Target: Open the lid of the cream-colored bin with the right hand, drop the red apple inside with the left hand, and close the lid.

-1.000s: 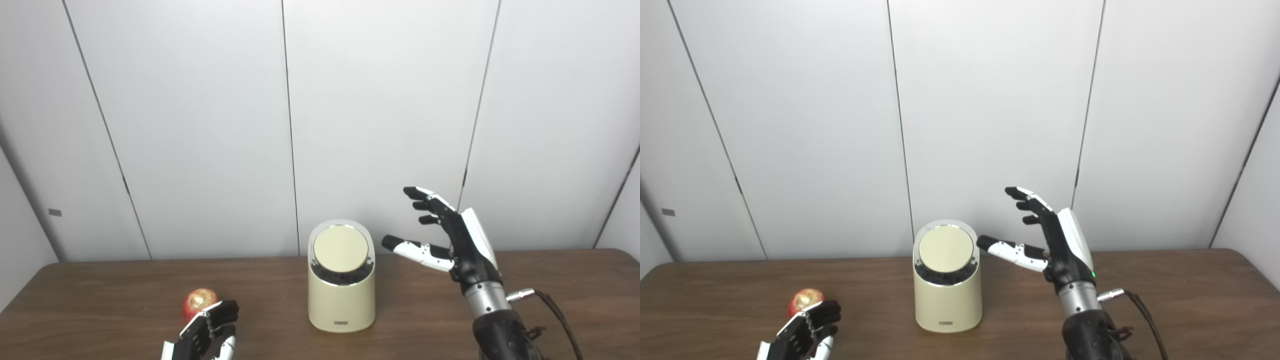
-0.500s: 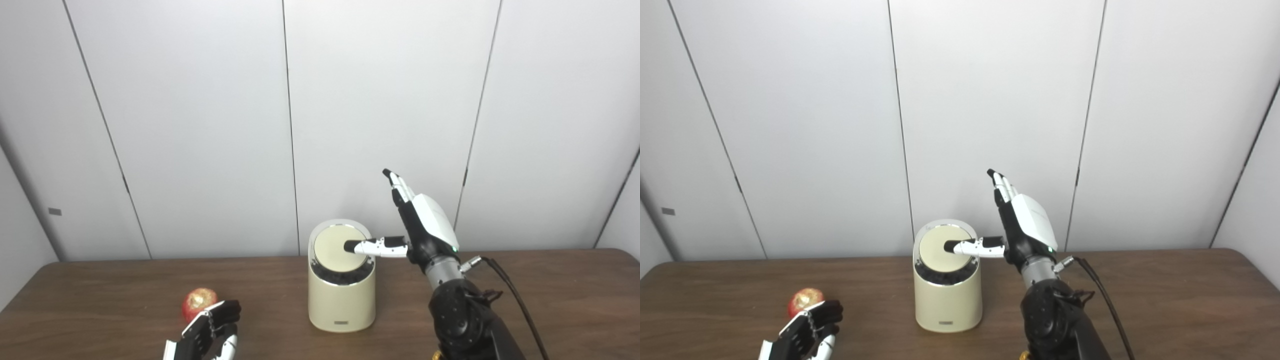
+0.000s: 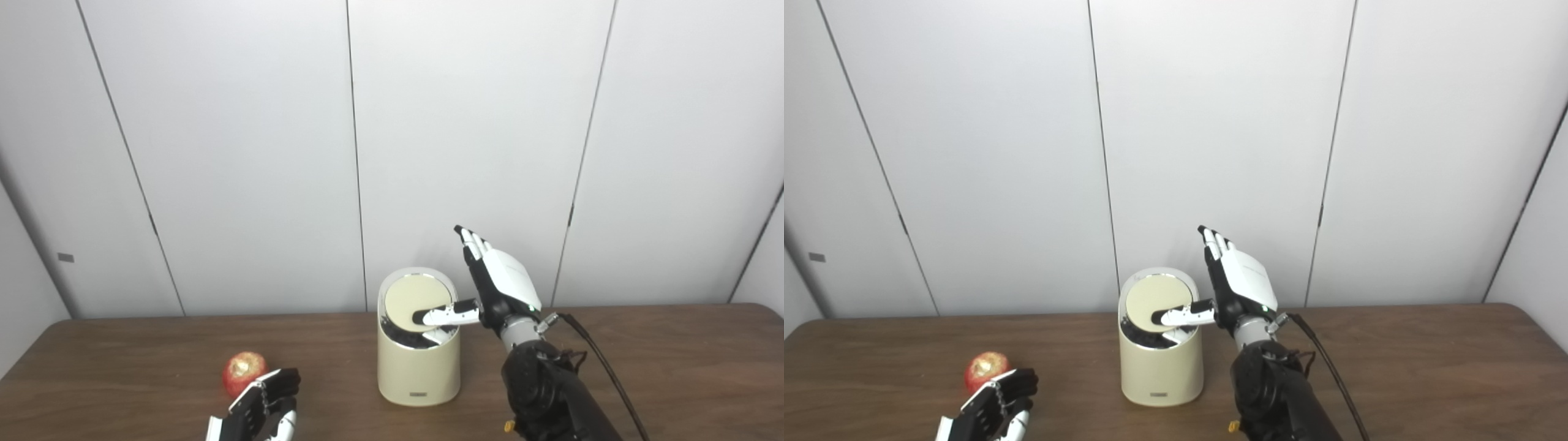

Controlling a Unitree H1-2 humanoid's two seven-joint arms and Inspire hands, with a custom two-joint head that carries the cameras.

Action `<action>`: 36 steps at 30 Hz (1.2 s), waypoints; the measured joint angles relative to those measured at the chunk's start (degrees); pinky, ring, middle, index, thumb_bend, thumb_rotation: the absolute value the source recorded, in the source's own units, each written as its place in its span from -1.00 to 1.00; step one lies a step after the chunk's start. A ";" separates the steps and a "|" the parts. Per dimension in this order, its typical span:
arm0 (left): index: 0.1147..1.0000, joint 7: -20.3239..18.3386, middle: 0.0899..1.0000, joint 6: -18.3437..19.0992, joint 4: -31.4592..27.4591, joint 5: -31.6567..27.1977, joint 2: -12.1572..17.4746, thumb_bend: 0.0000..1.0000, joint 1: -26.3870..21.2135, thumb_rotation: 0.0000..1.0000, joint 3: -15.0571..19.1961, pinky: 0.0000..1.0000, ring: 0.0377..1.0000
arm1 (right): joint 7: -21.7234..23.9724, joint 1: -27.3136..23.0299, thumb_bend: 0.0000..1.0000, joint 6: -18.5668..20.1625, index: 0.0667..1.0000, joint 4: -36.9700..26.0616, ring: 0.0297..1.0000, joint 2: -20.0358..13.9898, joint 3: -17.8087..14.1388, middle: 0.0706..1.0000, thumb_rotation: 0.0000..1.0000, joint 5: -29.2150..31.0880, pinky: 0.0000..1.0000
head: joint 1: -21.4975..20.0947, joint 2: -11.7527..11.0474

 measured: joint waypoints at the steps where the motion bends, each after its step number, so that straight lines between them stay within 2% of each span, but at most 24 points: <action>1: 0.34 -0.02 0.39 0.32 -0.15 -0.01 -0.09 -0.61 0.07 -0.61 -0.05 0.39 0.44 | -0.23 -0.18 0.89 0.00 1.00 0.20 1.00 0.00 0.11 1.00 -0.21 -0.02 0.84 | 0.09 0.09; 6: 0.35 -0.06 0.40 1.13 -0.63 -0.04 -0.51 -0.60 0.38 -0.54 -0.31 0.39 0.44 | -1.51 -1.17 0.81 0.00 1.00 2.30 1.00 0.03 0.60 1.00 -0.19 -0.11 0.75 | 0.09 0.26; 9: 0.35 -0.14 0.39 1.45 -0.67 -0.05 -0.55 -0.61 0.43 -0.57 -0.41 0.39 0.44 | -2.08 -1.92 0.79 -0.17 1.00 3.70 1.00 0.02 0.87 1.00 -0.19 -0.10 0.74 | 0.09 0.26; 18: 0.33 -0.17 0.38 1.46 -0.69 -0.13 -0.55 -0.60 0.43 -0.60 -0.54 0.38 0.43 | -3.15 -3.09 0.94 -0.23 1.00 4.22 1.00 -0.73 3.11 1.00 -0.36 -2.07 0.75 | 0.17 0.35; 23: 0.33 -0.14 0.38 1.46 -0.69 0.18 -0.54 -0.60 0.43 -0.56 -0.74 0.38 0.43 | -2.40 -3.88 0.99 -0.04 1.00 3.05 1.00 -2.02 5.74 1.00 -0.46 -4.33 0.73 | 0.09 0.44; 25: 0.33 -0.14 0.38 1.46 -0.70 0.12 -0.63 -0.60 0.43 -0.59 -0.78 0.38 0.43 | -2.08 -3.89 0.91 -0.05 1.00 2.57 1.00 -1.98 5.66 1.00 -0.26 -4.29 0.78 | 0.09 0.44; 28: 0.33 -0.14 0.38 1.46 -0.70 0.09 -0.67 -0.60 0.43 -0.63 -0.79 0.38 0.43 | -0.94 -3.19 0.75 -0.07 1.00 2.09 1.00 -1.77 4.19 1.00 0.29 -2.32 0.84 | 0.00 0.35; 30: 0.34 -0.14 0.38 1.46 -0.72 0.09 -0.65 -0.60 0.44 -0.62 -0.78 0.38 0.43 | -0.22 -2.23 0.70 0.10 1.00 2.03 0.97 -1.85 3.61 0.97 0.56 -1.54 0.84 | -0.09 0.35; 33: 0.34 -0.15 0.39 1.47 -0.73 0.04 -0.61 -0.61 0.47 -0.61 -0.77 0.38 0.44 | 0.34 -0.40 0.60 0.08 0.97 2.03 0.93 -2.05 3.72 0.93 0.85 -1.40 0.82 | -0.18 0.26; 36: 0.34 -0.15 0.39 1.76 -0.76 0.17 -0.59 -0.60 0.47 -0.54 -0.78 0.37 0.44 | 1.20 0.22 0.56 0.07 0.92 1.75 0.91 -2.08 3.86 0.88 0.97 -1.32 0.80 | -0.35 0.09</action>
